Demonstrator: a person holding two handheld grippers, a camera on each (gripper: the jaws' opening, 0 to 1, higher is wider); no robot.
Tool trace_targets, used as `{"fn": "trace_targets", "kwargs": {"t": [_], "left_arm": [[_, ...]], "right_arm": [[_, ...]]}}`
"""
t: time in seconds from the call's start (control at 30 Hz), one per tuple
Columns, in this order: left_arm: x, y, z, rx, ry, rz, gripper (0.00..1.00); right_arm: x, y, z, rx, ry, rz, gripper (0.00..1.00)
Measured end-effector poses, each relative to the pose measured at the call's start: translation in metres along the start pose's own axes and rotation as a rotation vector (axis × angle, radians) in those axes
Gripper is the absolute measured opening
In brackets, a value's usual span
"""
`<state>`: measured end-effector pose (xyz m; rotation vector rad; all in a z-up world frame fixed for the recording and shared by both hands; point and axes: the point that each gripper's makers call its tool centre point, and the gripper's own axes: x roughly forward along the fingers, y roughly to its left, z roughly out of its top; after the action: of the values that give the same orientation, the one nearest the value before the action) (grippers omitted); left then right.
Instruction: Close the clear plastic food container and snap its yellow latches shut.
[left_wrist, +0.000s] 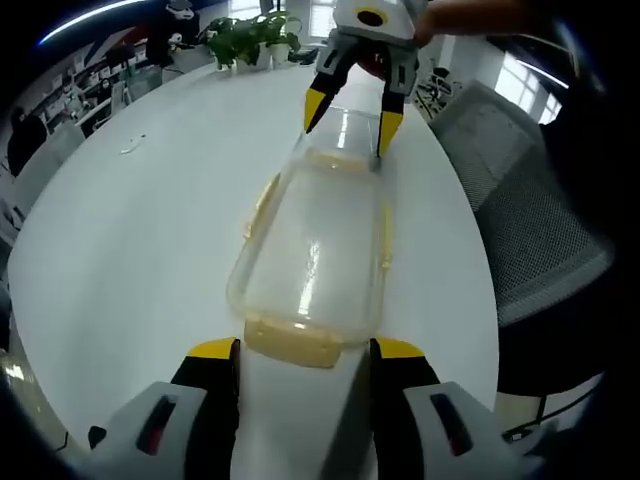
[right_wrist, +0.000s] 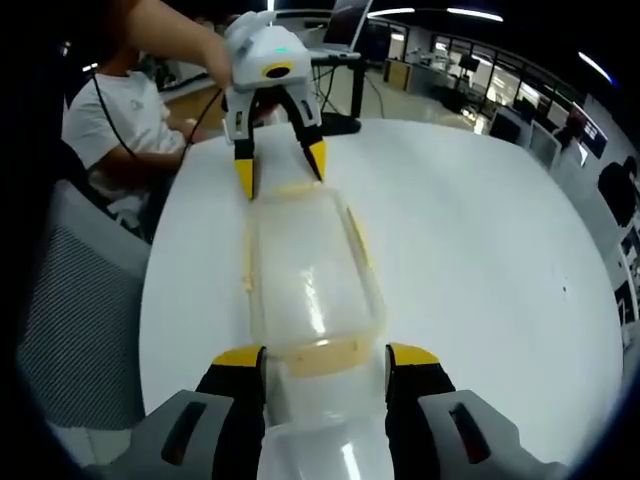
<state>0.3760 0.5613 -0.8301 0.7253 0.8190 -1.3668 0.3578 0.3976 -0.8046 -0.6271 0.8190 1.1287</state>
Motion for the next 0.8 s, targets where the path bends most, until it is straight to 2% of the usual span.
{"fn": "trace_targets", "kwargs": {"t": [0.4,0.6,0.7,0.8], "left_arm": [[0.003,0.006,0.0,0.077,0.028,-0.009,0.49],[0.005,0.007,0.003,0.124,0.049,-0.015,0.48],[0.005,0.007,0.001,0.153,0.069,-0.018,0.48],[0.006,0.006,0.0,0.163,0.074,-0.025,0.48]], "right_arm": [[0.008,0.001,-0.002,-0.041,0.058,0.044,0.46],[0.011,0.001,-0.006,-0.063,0.101,0.065,0.43],[0.013,0.001,-0.014,-0.07,0.155,0.071,0.44],[0.014,0.001,-0.014,-0.082,0.163,0.077,0.43]]}}
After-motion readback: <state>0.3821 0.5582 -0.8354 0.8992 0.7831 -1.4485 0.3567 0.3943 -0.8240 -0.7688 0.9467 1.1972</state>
